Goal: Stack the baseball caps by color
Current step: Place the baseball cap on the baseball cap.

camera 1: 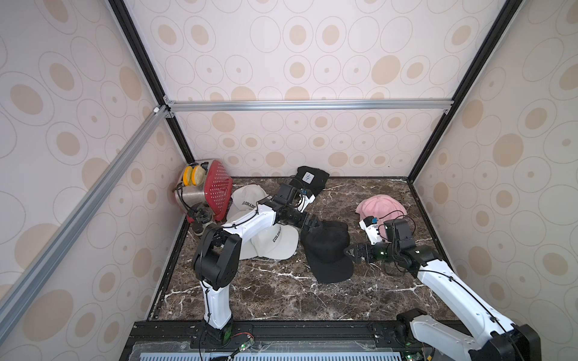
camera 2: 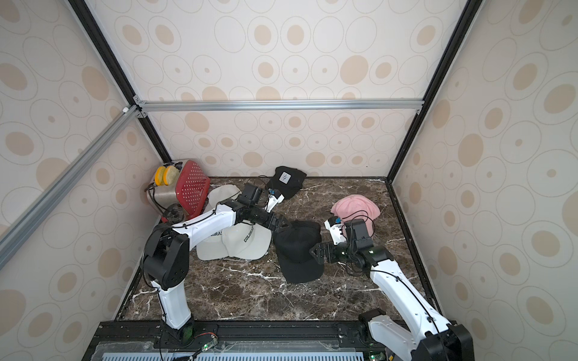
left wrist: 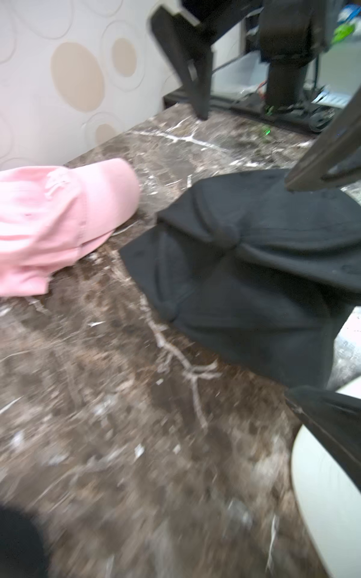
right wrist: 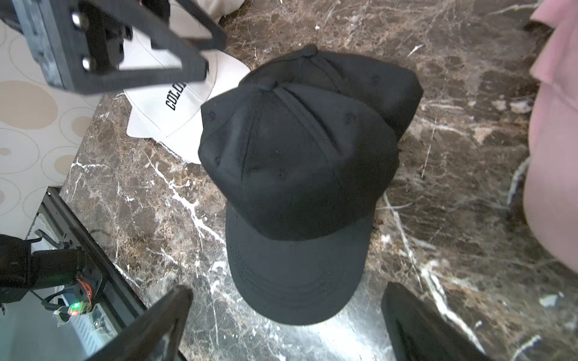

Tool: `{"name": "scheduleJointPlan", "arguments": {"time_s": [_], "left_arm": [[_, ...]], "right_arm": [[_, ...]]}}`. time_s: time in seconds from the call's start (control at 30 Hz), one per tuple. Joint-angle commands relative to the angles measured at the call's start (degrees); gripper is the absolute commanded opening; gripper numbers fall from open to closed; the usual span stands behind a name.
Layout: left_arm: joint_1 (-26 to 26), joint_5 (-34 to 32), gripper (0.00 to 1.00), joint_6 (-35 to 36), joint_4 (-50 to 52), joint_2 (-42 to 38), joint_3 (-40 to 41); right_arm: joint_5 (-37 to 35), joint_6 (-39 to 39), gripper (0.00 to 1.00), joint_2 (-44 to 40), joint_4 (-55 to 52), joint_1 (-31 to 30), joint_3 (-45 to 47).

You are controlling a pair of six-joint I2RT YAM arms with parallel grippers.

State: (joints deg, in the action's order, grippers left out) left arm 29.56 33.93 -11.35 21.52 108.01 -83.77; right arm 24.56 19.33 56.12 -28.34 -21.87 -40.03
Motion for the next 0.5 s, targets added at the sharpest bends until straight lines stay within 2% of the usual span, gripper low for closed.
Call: {"name": "scheduleJointPlan", "arguments": {"time_s": [0.0,0.1,0.33,0.47], "left_arm": [[-0.3,-6.8,0.99,-4.9,0.1,0.8,-4.5],[-0.3,-7.8,0.99,-7.7,0.4,5.0,-8.1],[-0.3,-3.8,0.99,-12.2,-2.0,12.9,-11.8],[-0.3,-0.3,0.99,-14.6,-4.1,16.5,-13.3]], "right_arm": [[3.0,3.2,1.0,-1.9,-4.5,-0.4,3.5],[5.6,5.6,1.0,-2.1,-4.4,-1.8,6.9],[-3.2,12.4,1.0,-2.0,1.1,-13.1,13.7],[-2.1,14.4,1.0,-1.6,9.8,-16.1,18.1]]}}
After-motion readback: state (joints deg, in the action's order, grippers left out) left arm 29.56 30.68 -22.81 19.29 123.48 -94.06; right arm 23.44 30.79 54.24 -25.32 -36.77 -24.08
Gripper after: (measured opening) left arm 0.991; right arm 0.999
